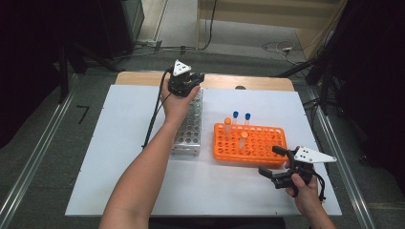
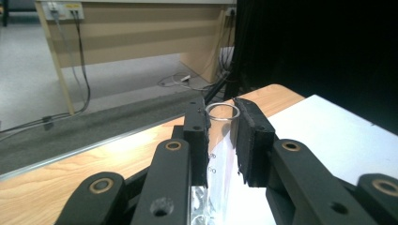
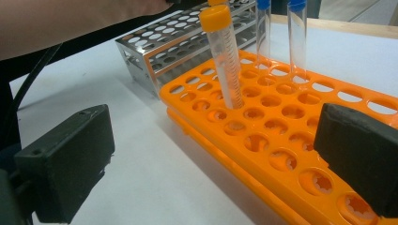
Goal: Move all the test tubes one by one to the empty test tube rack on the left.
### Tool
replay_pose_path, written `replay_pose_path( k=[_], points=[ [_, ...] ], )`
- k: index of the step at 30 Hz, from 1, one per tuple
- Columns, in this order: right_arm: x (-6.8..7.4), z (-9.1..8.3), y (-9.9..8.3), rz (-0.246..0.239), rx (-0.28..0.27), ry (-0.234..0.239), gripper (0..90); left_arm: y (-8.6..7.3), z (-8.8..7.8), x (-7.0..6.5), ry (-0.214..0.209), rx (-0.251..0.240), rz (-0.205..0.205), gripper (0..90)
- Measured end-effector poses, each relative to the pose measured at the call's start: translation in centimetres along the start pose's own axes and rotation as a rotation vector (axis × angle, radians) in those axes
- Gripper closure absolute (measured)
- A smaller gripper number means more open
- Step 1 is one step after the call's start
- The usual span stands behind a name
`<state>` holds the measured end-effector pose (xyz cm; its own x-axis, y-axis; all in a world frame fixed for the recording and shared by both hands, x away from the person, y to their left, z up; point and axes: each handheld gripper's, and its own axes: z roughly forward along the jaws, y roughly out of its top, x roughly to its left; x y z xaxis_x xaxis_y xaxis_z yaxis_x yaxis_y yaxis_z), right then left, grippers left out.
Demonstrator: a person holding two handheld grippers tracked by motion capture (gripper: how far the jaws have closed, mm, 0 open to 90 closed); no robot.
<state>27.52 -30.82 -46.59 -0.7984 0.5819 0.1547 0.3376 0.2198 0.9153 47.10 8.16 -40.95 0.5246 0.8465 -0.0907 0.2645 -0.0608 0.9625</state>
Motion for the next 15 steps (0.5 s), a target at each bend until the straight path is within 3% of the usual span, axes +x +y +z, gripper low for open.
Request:
replay_pose_path(
  k=[15],
  points=[
    [0.0,0.0,0.0,0.002,0.001,0.001,0.0,-1.2,0.1,-0.1,0.045,0.059,0.023,75.7]
  ],
)
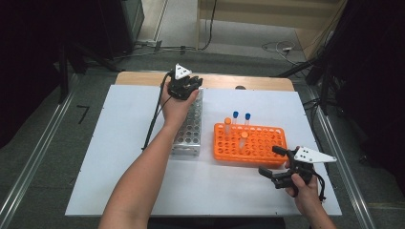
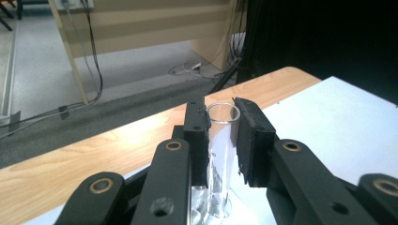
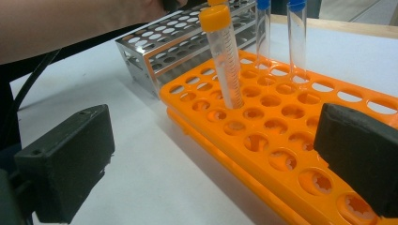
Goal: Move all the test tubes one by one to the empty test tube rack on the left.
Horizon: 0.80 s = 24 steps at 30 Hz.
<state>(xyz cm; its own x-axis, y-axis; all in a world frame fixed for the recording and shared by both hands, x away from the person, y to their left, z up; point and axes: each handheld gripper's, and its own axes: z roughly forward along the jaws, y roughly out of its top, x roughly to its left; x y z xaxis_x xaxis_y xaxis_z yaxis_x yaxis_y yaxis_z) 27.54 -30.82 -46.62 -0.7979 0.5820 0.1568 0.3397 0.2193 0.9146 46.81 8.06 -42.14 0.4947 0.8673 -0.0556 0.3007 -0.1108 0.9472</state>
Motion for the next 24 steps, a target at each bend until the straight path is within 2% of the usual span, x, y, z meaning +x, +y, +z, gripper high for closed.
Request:
replay_pose_path(
  k=[5,10,14,19,24],
  points=[
    [0.0,0.1,0.0,-0.004,0.002,0.002,0.0,-0.2,0.3,-0.6,0.014,0.038,0.040,75.6],
    [-0.1,0.1,-0.1,0.003,0.005,0.002,0.0,-0.3,0.4,-0.9,0.022,0.071,0.043,75.1],
    [-0.1,0.1,-0.1,0.004,0.005,0.004,0.0,-0.4,0.4,-1.0,0.017,0.089,0.037,74.9],
    [-0.1,0.2,-0.1,-0.001,0.007,0.005,0.0,-0.2,0.1,-1.1,-0.006,0.085,0.013,69.3],
    [-0.1,0.3,-0.1,0.006,0.009,0.007,0.0,-0.1,-1.0,-1.1,-0.054,0.060,-0.033,57.0]
  ],
)
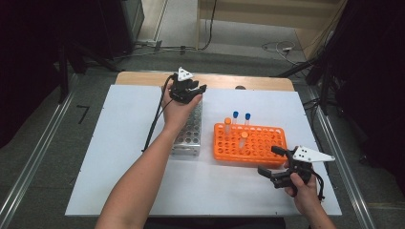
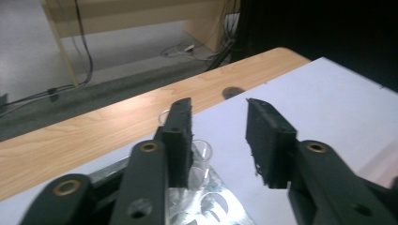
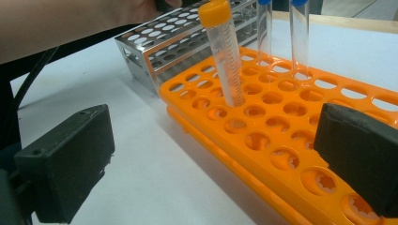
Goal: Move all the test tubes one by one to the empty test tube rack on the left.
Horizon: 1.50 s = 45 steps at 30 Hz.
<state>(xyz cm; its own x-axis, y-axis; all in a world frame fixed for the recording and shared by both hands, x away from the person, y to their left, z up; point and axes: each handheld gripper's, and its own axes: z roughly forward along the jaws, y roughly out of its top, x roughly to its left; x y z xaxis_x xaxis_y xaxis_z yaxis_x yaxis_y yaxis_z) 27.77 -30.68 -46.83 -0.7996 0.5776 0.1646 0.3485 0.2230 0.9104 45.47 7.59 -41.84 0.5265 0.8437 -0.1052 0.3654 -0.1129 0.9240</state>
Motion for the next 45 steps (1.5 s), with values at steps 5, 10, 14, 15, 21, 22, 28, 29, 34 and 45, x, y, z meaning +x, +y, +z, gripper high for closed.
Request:
replay_pose_path(
  k=[5,10,14,15,21,22,28,29,34,45],
  points=[
    [0.0,0.1,0.0,0.000,0.002,0.000,0.0,0.0,-1.5,-0.3,-0.042,-0.023,-0.027,36.1],
    [0.0,0.3,0.0,-0.001,0.003,0.003,0.0,0.0,-3.4,-1.0,-0.082,-0.050,-0.048,21.3],
    [0.1,0.4,0.0,-0.003,0.007,0.002,0.0,-0.5,-5.3,-1.4,-0.108,-0.072,-0.067,13.5],
    [0.1,0.4,0.1,-0.003,0.007,0.004,0.0,-0.7,-5.8,-1.5,-0.112,-0.071,-0.061,12.2],
    [0.2,0.6,0.1,0.001,0.008,0.003,0.0,-1.7,-8.4,-2.2,-0.127,-0.075,-0.048,7.3],
    [0.2,0.6,0.1,0.002,0.009,0.004,0.0,-1.9,-8.7,-2.5,-0.136,-0.073,-0.051,5.9],
    [0.3,0.9,0.2,0.006,0.013,0.000,0.0,-3.3,-11.1,-3.8,-0.167,-0.085,-0.033,3.6],
    [0.4,0.9,0.2,0.003,0.013,-0.001,0.0,-3.6,-11.4,-4.0,-0.171,-0.087,-0.034,3.4],
    [0.4,1.0,0.2,-0.001,0.015,0.003,0.0,-5.0,-13.1,-4.9,-0.184,-0.098,-0.040,1.2],
    [0.6,1.8,0.4,-0.009,0.014,0.012,0.0,-8.3,-15.9,-5.9,-0.230,-0.104,-0.072,0.0]
  ],
)
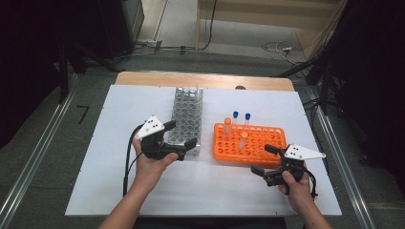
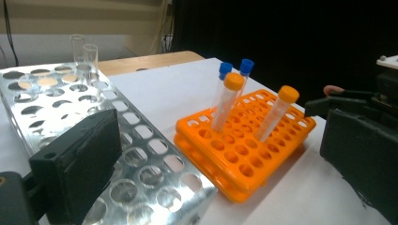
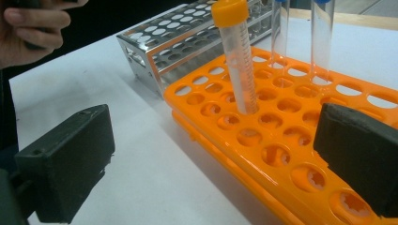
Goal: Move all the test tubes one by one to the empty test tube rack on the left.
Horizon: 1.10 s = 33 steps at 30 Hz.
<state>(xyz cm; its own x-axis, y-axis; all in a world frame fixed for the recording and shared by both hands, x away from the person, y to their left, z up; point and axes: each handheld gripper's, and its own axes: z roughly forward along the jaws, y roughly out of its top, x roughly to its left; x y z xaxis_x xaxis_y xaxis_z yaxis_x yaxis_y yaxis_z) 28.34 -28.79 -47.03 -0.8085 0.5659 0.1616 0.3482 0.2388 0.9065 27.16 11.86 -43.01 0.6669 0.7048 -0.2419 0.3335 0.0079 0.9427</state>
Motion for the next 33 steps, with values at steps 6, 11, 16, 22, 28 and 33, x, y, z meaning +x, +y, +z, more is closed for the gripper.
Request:
replay_pose_path(
  k=[6,11,16,22,28,33],
  points=[
    [0.1,0.9,0.2,0.004,0.003,-0.002,0.0,-1.7,-0.8,-0.6,-0.013,0.011,0.001,0.0],
    [0.4,1.8,0.6,0.012,-0.004,-0.017,3.5,-2.9,-0.7,-1.2,-0.030,0.047,0.021,0.0],
    [0.0,3.1,0.9,0.040,0.010,-0.050,9.8,-3.1,-0.3,-1.7,-0.038,0.053,0.031,0.0],
    [-0.2,4.8,1.3,0.055,0.046,-0.133,23.6,-3.1,-0.3,-1.8,-0.039,0.051,0.034,0.0],
    [0.1,6.3,1.7,0.059,0.042,-0.194,42.5,-3.1,-0.4,-1.7,-0.036,0.048,0.024,0.0],
    [0.1,6.6,1.3,0.063,0.021,-0.214,56.8,-3.2,-0.3,-1.6,-0.037,0.054,0.023,0.0]
  ],
)
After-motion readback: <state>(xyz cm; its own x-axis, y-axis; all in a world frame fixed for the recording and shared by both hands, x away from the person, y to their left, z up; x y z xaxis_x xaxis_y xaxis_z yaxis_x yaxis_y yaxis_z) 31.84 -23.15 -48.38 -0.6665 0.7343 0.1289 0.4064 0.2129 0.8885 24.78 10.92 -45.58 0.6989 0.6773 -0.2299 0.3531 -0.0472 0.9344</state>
